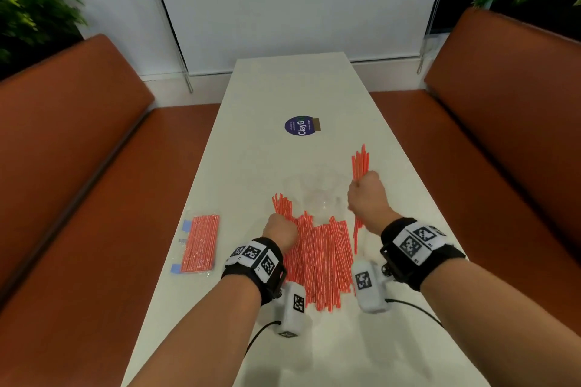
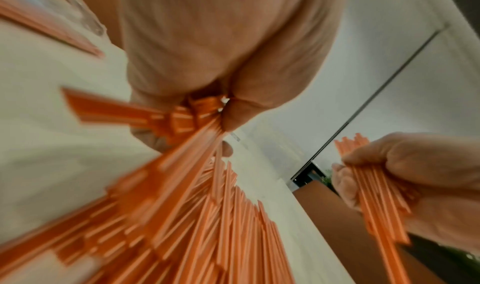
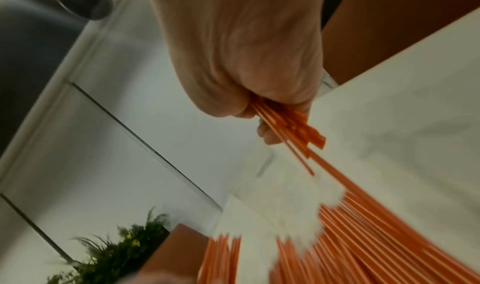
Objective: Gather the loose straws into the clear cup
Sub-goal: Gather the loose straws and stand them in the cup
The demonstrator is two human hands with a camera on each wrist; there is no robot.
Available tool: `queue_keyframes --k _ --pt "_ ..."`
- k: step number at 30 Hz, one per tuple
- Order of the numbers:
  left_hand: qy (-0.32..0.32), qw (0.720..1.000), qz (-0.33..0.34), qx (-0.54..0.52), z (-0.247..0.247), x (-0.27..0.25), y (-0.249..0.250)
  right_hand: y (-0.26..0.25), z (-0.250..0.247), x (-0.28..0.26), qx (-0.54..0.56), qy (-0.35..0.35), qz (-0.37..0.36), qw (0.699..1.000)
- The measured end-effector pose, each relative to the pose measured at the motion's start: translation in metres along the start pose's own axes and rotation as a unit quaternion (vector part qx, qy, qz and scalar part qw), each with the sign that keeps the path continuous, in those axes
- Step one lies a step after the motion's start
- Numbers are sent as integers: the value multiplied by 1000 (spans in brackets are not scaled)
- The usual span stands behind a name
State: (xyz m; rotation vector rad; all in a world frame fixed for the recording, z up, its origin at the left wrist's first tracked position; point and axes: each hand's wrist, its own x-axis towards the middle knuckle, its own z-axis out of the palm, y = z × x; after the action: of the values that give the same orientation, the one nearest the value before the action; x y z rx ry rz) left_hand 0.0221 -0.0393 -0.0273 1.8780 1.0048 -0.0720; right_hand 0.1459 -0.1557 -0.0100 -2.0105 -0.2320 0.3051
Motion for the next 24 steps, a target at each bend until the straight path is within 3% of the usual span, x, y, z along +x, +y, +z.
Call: queue_keyframes --k 7,10,14,19,24 --pt "-6 980 -28 -196 -4 0 -4 -73 -5 37 125 77 -196 969" --pt "-3 964 -13 -266 -5 -8 -2 -85 9 43 149 98 -239 955" --pt "15 944 4 -330 -10 -7 -2 -66 33 43 123 78 -257 955" --pt "39 935 22 -351 -18 -1 -4 -33 54 46 103 21 -228 968" --pt "44 924 25 -378 -19 2 -6 -32 53 48 114 -18 -216 969"
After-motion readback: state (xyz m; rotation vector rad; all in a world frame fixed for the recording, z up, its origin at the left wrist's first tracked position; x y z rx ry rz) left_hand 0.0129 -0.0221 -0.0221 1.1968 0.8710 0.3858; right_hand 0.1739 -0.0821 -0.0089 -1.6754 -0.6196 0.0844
